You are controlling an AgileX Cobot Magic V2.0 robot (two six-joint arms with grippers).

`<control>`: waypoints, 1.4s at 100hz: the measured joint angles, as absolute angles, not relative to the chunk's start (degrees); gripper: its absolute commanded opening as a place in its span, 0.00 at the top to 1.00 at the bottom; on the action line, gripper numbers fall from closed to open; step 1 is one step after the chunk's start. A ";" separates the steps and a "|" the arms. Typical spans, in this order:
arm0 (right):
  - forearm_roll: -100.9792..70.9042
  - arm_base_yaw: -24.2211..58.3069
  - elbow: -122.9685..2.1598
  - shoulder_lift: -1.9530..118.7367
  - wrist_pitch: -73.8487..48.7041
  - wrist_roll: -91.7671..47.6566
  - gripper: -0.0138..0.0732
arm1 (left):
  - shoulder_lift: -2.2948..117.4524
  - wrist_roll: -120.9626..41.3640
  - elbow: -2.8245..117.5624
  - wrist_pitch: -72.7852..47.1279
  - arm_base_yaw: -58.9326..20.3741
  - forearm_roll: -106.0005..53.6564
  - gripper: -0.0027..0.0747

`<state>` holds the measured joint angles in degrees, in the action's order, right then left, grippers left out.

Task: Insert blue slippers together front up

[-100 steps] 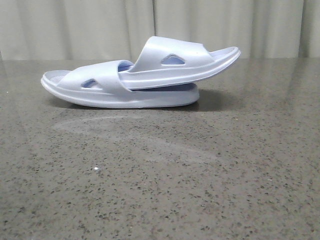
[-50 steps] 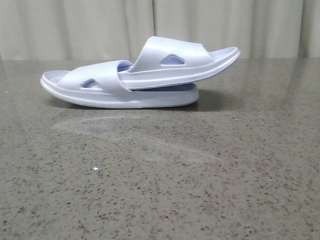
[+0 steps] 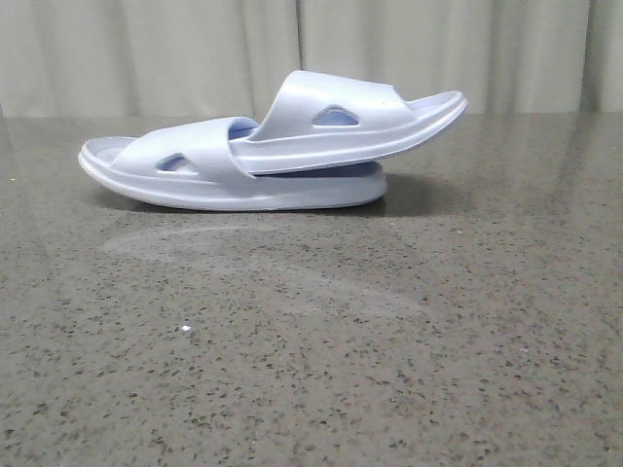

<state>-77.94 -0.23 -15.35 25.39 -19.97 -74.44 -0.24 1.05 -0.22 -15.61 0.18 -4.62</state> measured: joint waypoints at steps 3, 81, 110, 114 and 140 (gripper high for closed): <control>-77.94 -0.23 -15.35 25.39 -19.97 -74.44 0.94 | -0.24 1.05 -0.22 -15.61 0.18 -4.62 0.95; -75.33 -0.23 -15.23 25.39 -13.87 -74.44 0.94 | -0.24 1.00 -0.22 -15.61 0.18 -4.62 0.95; -26.74 -0.33 -13.97 25.49 -7.28 -29.46 0.94 | -0.24 0.91 -0.22 -15.61 0.18 -4.62 0.95; -19.05 -0.33 -13.20 25.49 -5.94 -21.88 0.94 | -0.24 0.91 -0.22 -15.61 0.18 -4.62 0.95; -3.07 -0.21 -3.16 18.39 2.72 -5.20 0.94 | -0.24 0.91 -0.22 -15.61 0.18 -4.62 0.95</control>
